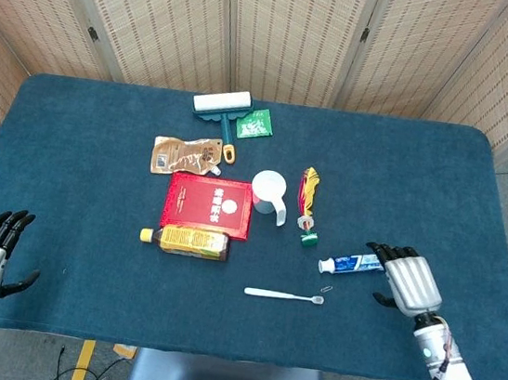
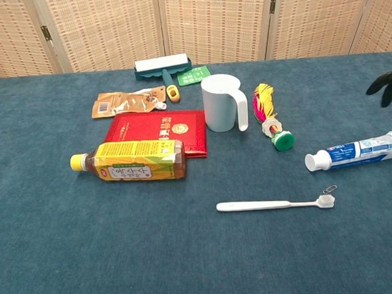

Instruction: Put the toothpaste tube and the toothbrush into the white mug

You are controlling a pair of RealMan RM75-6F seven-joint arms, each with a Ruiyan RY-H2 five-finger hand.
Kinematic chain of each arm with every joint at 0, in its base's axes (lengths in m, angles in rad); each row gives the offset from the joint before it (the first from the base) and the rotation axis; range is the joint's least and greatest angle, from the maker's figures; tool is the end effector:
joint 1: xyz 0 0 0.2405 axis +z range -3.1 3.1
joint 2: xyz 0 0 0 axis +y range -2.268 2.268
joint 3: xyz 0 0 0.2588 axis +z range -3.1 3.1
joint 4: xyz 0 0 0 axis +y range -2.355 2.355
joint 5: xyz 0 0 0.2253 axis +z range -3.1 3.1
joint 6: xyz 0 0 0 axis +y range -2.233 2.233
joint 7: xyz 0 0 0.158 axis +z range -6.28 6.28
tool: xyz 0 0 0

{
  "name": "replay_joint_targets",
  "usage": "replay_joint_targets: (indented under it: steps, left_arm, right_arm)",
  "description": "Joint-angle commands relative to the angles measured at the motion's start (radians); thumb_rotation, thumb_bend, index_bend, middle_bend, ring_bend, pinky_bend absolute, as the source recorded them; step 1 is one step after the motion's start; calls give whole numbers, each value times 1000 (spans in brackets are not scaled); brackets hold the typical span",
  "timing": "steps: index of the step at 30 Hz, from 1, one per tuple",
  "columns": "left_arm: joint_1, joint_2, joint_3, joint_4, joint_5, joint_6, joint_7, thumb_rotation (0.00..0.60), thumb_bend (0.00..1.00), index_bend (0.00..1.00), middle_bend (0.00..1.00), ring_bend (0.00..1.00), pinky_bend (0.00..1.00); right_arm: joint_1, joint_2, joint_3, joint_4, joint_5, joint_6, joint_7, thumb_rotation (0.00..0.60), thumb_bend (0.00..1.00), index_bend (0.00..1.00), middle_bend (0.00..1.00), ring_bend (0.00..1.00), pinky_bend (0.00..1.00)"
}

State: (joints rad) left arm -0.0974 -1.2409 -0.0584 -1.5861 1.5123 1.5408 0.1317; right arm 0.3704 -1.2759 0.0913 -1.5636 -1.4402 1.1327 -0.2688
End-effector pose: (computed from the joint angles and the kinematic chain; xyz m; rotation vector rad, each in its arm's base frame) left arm -0.3036 0.2013 0.1175 -1.3752 -0.8213 -0.9316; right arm -0.2639 -0.2826 0.0557 1.7661 -0.8065 0.7807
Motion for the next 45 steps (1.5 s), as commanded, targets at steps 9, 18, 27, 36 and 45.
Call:
replay_joint_targets:
  steps: [9,18,27,36,45]
  left_arm:
    - [20,-1,3,31,-18,10,-31,600,243,150,151,122,199]
    - [29,-2,4,56,-26,9,-56,600,243,150,151,122,199]
    - [34,-5,2,72,-27,13,-70,600,243,153,151,122,199]
    - [35,-8,0,77,-31,9,-73,600,243,153,151,122,199]
    - [31,-7,-5,78,-37,-1,-69,600,243,152,152,122,199]
  right_arm:
    - [133,-210,20,217,61,-148,-63,600,75,205,302,349,338]
    - [164,-278,1,323,53,-171,-46,600,88,283,371,349,338]
    - [183,-321,-11,393,25,-161,2,600,161,424,435,370,339]
    - [192,-317,-15,390,2,-136,42,600,232,564,517,453,341]
    - [170,-262,-7,269,-98,28,177,600,233,598,549,513,369]
